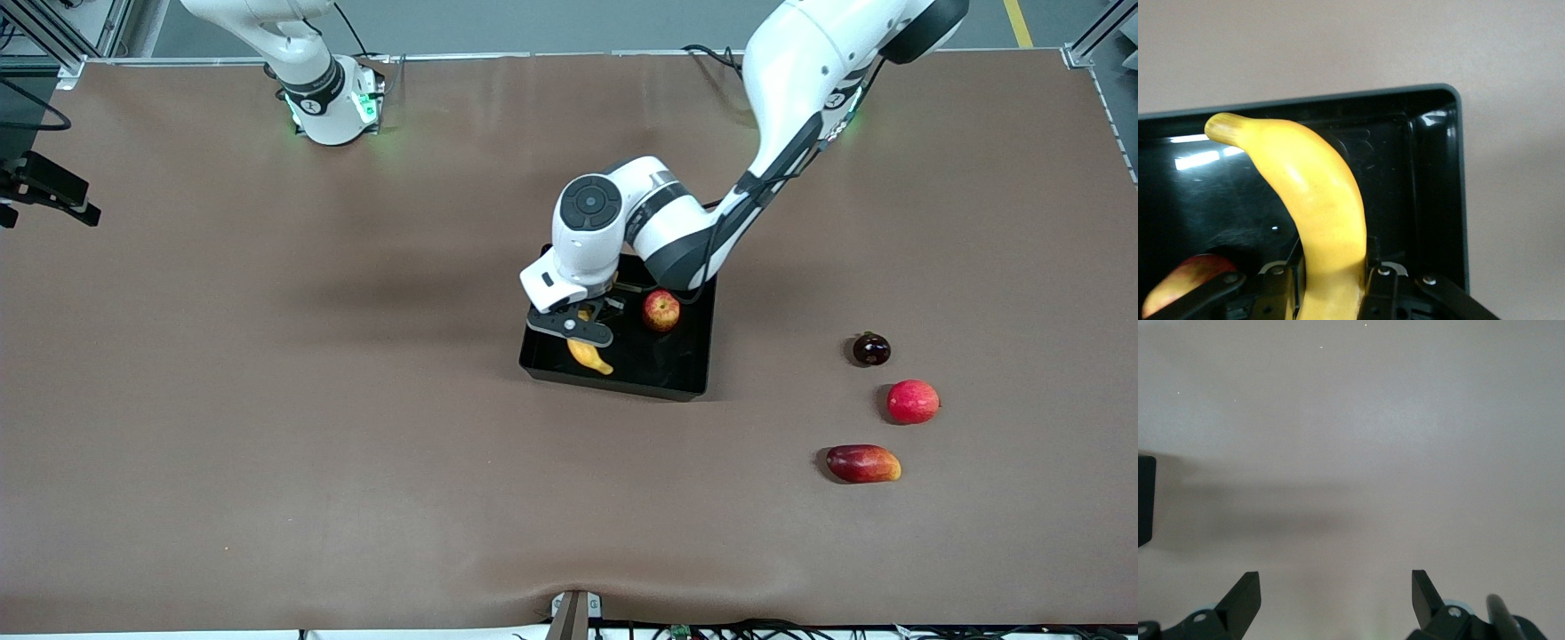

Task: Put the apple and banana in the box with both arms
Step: 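Carry the banana over the box with the left gripper, then lower the banana into the box, open the left gripper and lift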

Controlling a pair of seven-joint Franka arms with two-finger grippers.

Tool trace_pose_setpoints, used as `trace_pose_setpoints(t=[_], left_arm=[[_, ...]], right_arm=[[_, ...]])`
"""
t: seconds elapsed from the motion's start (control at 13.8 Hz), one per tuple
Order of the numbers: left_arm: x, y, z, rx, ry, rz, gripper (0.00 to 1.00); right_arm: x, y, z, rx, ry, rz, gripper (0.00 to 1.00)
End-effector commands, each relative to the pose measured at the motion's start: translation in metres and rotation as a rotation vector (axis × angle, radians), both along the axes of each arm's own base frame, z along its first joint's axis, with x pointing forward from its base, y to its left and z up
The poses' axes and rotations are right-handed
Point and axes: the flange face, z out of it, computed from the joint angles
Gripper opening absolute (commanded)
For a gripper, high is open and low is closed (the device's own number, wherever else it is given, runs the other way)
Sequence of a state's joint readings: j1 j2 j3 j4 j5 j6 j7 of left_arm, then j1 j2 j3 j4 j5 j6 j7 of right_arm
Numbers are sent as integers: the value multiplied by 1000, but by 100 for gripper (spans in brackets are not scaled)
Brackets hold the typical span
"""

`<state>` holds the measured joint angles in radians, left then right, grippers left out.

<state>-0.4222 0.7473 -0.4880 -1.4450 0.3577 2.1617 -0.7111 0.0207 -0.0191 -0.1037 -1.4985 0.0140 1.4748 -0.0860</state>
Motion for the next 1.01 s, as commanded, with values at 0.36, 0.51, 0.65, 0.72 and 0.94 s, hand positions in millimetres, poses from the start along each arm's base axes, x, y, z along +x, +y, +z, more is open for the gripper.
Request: trace_pose_setpoints(t=[0.36, 0.51, 0.65, 0.72, 0.94], left_arm=[[-5, -16, -46, 20, -32, -2, 0], [-8, -17, -64, 19, -20, -7, 0], [-11, -18, -76, 25, -11, -12, 0], [-10, -16, -81, 33, -9, -14, 0], [-14, -17, -91, 48, -4, -18, 0]], right_arm=[[-1, -4, 2, -5, 2, 1, 100], [-1, -4, 2, -5, 2, 1, 100], [-1, -4, 2, -5, 2, 1, 100], [-1, -4, 2, -5, 2, 1, 100], [-1, -4, 2, -5, 2, 1, 100]])
